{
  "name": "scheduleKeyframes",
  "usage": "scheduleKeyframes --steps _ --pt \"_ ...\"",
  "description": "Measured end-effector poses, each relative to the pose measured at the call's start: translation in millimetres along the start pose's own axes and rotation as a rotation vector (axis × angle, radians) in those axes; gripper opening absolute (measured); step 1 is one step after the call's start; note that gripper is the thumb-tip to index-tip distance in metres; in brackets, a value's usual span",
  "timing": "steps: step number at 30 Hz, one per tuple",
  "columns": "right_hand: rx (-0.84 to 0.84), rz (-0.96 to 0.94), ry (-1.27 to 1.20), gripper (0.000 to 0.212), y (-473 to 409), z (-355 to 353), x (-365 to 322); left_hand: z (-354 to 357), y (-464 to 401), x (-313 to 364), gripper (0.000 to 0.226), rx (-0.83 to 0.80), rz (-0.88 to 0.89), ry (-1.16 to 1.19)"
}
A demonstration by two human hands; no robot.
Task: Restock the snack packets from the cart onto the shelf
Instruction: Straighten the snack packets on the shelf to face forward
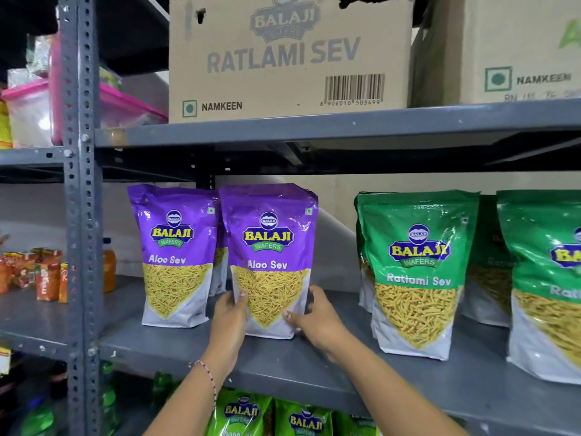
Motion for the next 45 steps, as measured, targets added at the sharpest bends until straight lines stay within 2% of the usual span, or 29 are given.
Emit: scheduleKeyframes --steps 3,4,7,10,12,14,17,18,19,21,22,23,25,27,29,36,40,45 --pt "-0.041 -0.038 0.072 0.067 32 -22 -13 4 33 20 0.028 0.185 0.106 -0.009" --pt "-0.019 -0.066 0.052 0.069 47 -36 -19 9 46 26 0.036 0.212 0.133 0.022" --pt "0.105 -0.16 -0.06 0.048 102 -99 -33 51 91 40 0.047 0.165 0.217 0.171" --pt "0.331 -0.25 -0.085 0.03 144 -181 -30 109 141 48 0.043 0.011 0.293 0.233" --pt "0.523 -0.304 -0.055 0.022 171 -247 -23 163 182 50 0.038 -0.182 0.28 0.237" --pt "0.678 -0.331 -0.027 0.02 186 -303 -14 216 216 48 0.032 -0.404 0.188 0.253" --pt "0.754 -0.311 -0.001 0.036 188 -368 4 286 238 30 0.022 -0.569 -0.025 0.2" --pt "0.748 -0.284 0.012 0.041 185 -387 13 303 245 27 0.015 -0.57 -0.078 0.163" --pt "0.723 -0.219 0.046 0.047 182 -400 23 318 247 20 0.023 -0.545 -0.116 0.13" --pt "0.637 -0.094 0.088 0.076 177 -417 41 345 244 -2 0.075 -0.489 -0.182 0.105" --pt "0.589 -0.038 0.069 0.088 174 -420 50 352 248 -5 0.085 -0.484 -0.2 0.094" --pt "0.555 0.012 0.05 0.09 175 -420 53 355 257 -2 0.077 -0.492 -0.201 0.071" --pt "0.524 0.029 0.027 0.076 174 -421 57 357 268 1 0.048 -0.488 -0.193 0.038" --pt "0.532 0.005 0.01 0.061 175 -420 55 360 268 -5 0.04 -0.469 -0.195 -0.007" --pt "0.532 -0.021 -0.015 0.054 174 -421 56 361 267 -7 0.04 -0.467 -0.185 -0.023" --pt "0.54 -0.05 -0.049 0.051 175 -421 56 365 267 -2 0.043 -0.449 -0.168 -0.052" --pt "0.533 -0.066 -0.001 0.055 177 -422 54 365 274 4 0.04 -0.471 -0.118 -0.078" --pt "0.554 -0.072 -0.032 0.056 182 -419 44 359 278 9 0.052 -0.519 -0.07 -0.113"
Point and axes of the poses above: each hand's wrist, its own y-axis away from the middle knuckle, its own z-axis out of the palm, x = y × z, the point moved 5 cm from there along -y, towards the middle knuckle, and after that the axes turned 6 degrees about -z, right-handed, at the moved point
